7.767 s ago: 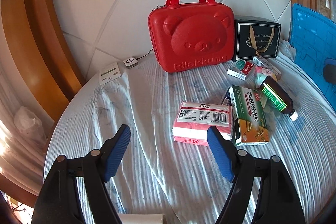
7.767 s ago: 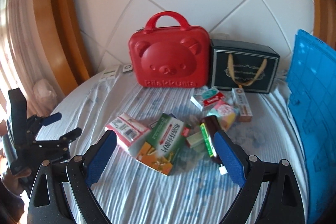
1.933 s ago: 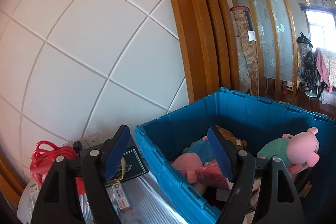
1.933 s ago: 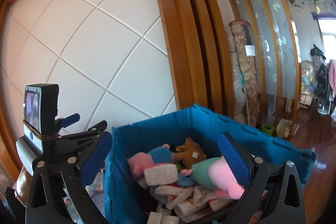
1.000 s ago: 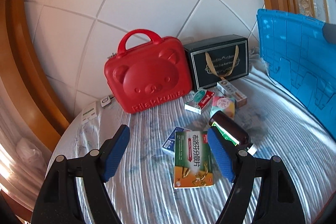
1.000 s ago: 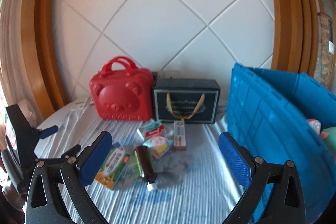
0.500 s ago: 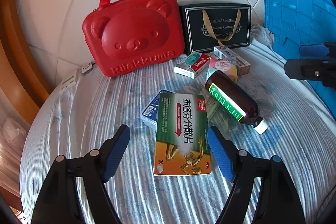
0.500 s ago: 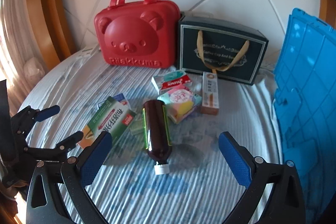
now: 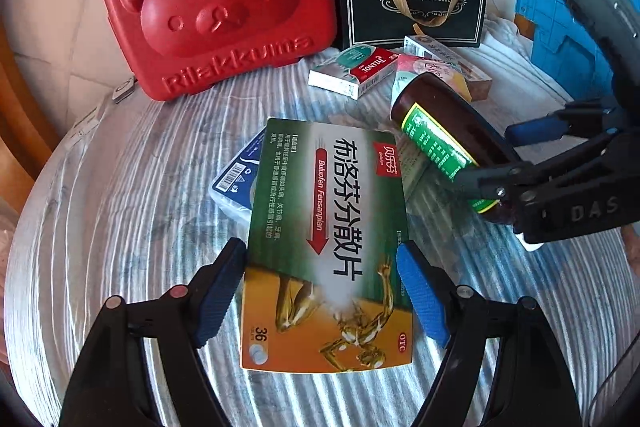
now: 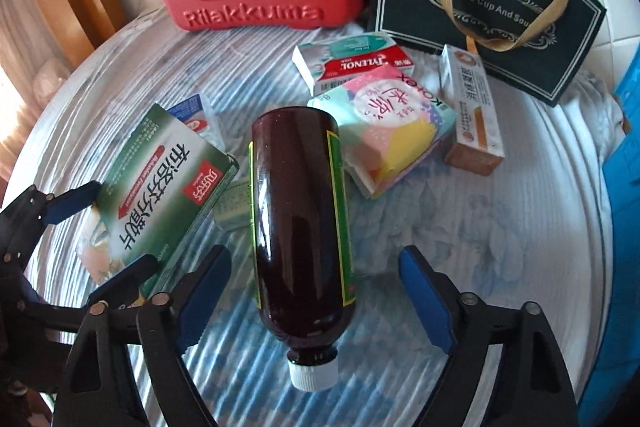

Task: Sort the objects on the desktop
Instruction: 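Grasp the green medicine box with the left tool while the right tool grasps the brown bottle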

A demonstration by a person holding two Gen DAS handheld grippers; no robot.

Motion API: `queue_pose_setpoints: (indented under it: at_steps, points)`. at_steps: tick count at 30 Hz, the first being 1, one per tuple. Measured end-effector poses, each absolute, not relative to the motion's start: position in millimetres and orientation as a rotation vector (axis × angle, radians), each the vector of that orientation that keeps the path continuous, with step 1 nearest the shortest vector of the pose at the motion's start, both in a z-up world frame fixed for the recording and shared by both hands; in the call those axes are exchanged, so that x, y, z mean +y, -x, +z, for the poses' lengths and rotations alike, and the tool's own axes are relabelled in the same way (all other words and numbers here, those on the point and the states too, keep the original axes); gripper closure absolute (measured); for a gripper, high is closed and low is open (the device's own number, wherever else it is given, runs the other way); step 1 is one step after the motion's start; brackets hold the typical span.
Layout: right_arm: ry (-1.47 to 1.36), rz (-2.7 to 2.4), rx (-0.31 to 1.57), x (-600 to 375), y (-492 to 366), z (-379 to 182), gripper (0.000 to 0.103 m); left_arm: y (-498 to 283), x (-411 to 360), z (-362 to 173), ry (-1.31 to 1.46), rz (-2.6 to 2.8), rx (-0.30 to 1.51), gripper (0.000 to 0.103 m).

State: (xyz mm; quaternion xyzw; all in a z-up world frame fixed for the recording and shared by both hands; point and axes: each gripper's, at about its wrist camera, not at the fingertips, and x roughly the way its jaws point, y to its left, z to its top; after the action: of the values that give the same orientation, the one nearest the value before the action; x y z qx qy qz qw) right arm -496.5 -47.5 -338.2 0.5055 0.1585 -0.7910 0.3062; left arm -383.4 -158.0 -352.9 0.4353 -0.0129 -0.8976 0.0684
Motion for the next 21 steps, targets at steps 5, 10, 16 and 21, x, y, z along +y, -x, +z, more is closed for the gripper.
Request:
queue_pose_setpoints:
  at_steps: [5,10,16,21]
  points:
    - [-1.414,-2.047,0.409,-53.8,510.7,-358.1,0.038,391.6,-161.9,-355.3,-1.302,-2.724,-0.012,0.023]
    - [-1.412,-2.048,0.415,-57.8,508.0,-358.4,0.04,387.1,-161.2,-356.4,-1.339,-2.736,-0.022,0.023]
    - [-1.424,-2.047,0.398,-59.4,510.0,-360.6,0.04,391.5,-158.2,-358.3,-1.323,-2.74,-0.047,0.02]
    - [-1.425,-2.05,0.399,-61.1,511.9,-359.9,0.04,392.9,-154.1,-358.6,-1.33,-2.74,-0.094,0.019]
